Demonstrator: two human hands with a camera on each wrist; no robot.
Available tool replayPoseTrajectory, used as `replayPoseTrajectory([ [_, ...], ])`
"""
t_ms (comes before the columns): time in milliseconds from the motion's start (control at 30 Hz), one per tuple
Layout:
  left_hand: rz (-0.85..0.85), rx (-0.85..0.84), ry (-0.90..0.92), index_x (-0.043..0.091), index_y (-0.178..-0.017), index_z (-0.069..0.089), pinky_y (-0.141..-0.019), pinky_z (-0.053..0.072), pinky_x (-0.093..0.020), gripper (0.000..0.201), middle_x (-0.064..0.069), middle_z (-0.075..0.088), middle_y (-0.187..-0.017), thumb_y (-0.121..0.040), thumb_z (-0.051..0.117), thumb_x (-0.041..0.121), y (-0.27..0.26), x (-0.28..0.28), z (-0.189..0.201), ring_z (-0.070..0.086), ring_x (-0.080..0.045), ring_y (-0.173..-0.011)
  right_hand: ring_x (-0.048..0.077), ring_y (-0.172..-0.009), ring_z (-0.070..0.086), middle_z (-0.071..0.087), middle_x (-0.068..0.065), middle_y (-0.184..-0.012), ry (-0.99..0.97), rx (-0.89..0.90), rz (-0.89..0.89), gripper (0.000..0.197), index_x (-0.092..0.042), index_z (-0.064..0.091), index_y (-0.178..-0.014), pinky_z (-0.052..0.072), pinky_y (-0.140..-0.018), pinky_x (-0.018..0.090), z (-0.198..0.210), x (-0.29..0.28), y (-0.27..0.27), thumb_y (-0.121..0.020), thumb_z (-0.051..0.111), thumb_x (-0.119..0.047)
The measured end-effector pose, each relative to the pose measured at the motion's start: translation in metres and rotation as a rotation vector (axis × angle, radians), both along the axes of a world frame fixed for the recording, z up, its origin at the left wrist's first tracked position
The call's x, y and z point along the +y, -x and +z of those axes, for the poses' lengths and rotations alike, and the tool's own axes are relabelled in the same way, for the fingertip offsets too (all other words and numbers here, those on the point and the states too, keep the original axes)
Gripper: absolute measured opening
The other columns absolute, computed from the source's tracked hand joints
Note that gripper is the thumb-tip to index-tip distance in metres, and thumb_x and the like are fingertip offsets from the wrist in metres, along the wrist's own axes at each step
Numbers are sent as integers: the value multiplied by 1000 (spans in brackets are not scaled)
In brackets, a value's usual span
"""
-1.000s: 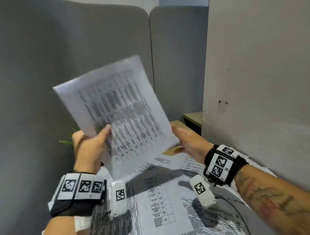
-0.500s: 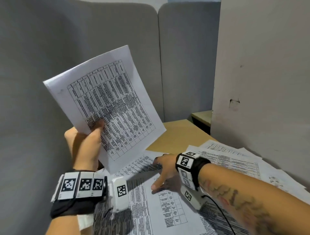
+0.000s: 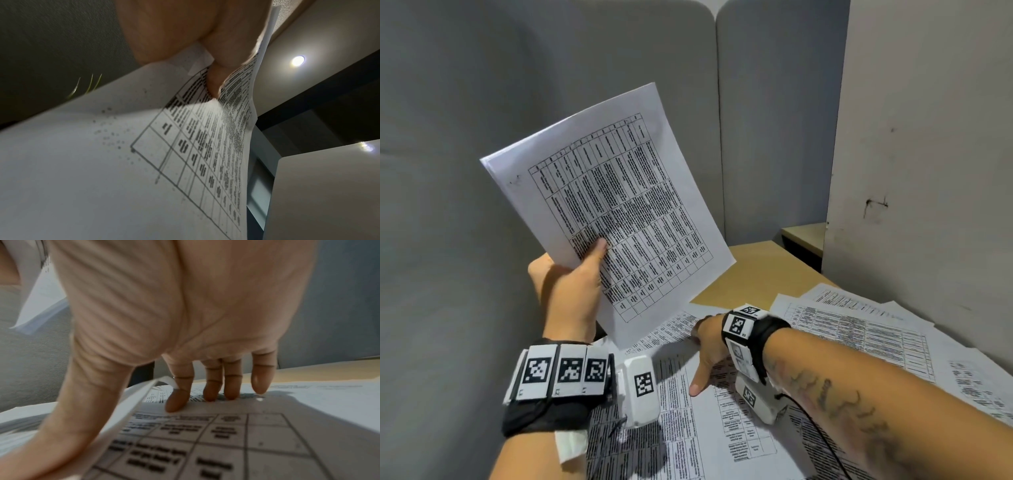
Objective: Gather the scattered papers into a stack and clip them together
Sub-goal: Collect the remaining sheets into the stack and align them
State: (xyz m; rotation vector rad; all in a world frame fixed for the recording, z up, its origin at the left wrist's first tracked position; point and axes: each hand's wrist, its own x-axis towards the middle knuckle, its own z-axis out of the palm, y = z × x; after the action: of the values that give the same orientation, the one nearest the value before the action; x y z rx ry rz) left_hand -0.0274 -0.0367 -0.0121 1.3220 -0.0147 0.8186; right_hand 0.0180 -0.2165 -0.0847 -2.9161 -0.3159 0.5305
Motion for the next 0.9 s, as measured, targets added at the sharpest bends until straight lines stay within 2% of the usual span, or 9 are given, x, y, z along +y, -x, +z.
replayPoseTrajectory([
  [67,6,9,-5,14,-95,34,-65,38,-13,45,5,42,-87,-83,77,22,1,0,1,45,0,-78,32,-116,61,63,14,-127,-41,32,35,72,-9,60,-130,48,-92,36,3,4,2,-70,87,-38],
  [167,19,16,-11,16,-92,35,-72,40,-14,43,3,45,-90,-83,77,23,2,0,3,48,-3,-82,25,-92,68,72,7,-105,-94,-6,59,45,-12,66,-111,56,-82,35,4,2,4,-76,83,-36],
  [267,11,1,-15,25,-80,32,-63,39,-9,44,7,45,-87,-85,75,18,5,-2,5,45,3,-77,17,-76,63,71,0,-88,-277,-112,33,29,-18,67,-94,52,-66,28,6,-11,7,-74,84,-30],
  [400,15,-7,1,13,-104,34,-91,44,-26,49,-7,48,-112,-83,77,23,2,2,3,52,-11,-97,7,-54,61,67,-8,-60,-318,-77,2,21,-19,64,-72,49,-62,25,16,-54,2,-77,84,-20],
  [467,12,-6,-2,11,-107,31,-90,42,-24,52,-6,46,-112,-83,77,22,2,2,3,50,-6,-94,7,-54,60,68,-8,-60,-294,-42,-11,17,-18,66,-75,50,-64,28,23,-82,4,-80,81,-18],
  [633,-9,-1,-30,13,-98,34,-72,37,-10,42,7,39,-89,-86,74,19,6,-3,5,41,4,-79,11,-60,59,70,-3,-68,-303,-16,-96,9,-17,69,-81,47,-58,21,37,-144,17,-83,78,-14],
  [733,-8,9,-31,14,-96,34,-86,39,-20,43,8,38,-89,-85,75,21,8,-4,6,43,1,-82,10,-58,61,69,0,-69,-305,68,-158,10,-15,71,-79,50,-57,21,34,-159,25,-83,78,-10],
  [833,15,-15,-44,16,-89,38,-85,41,-20,36,10,44,-88,-86,74,17,8,-3,7,48,1,-82,9,-59,60,67,-2,-69,-203,104,-132,12,-11,72,-83,51,-62,24,22,-156,27,-79,82,-15],
  [900,19,-24,-26,11,-102,39,-89,43,-23,41,10,44,-90,-84,75,18,6,-1,5,50,-3,-85,7,-56,58,64,-5,-64,-182,84,-122,16,-11,70,-83,49,-62,25,16,-149,26,-77,84,-17],
])
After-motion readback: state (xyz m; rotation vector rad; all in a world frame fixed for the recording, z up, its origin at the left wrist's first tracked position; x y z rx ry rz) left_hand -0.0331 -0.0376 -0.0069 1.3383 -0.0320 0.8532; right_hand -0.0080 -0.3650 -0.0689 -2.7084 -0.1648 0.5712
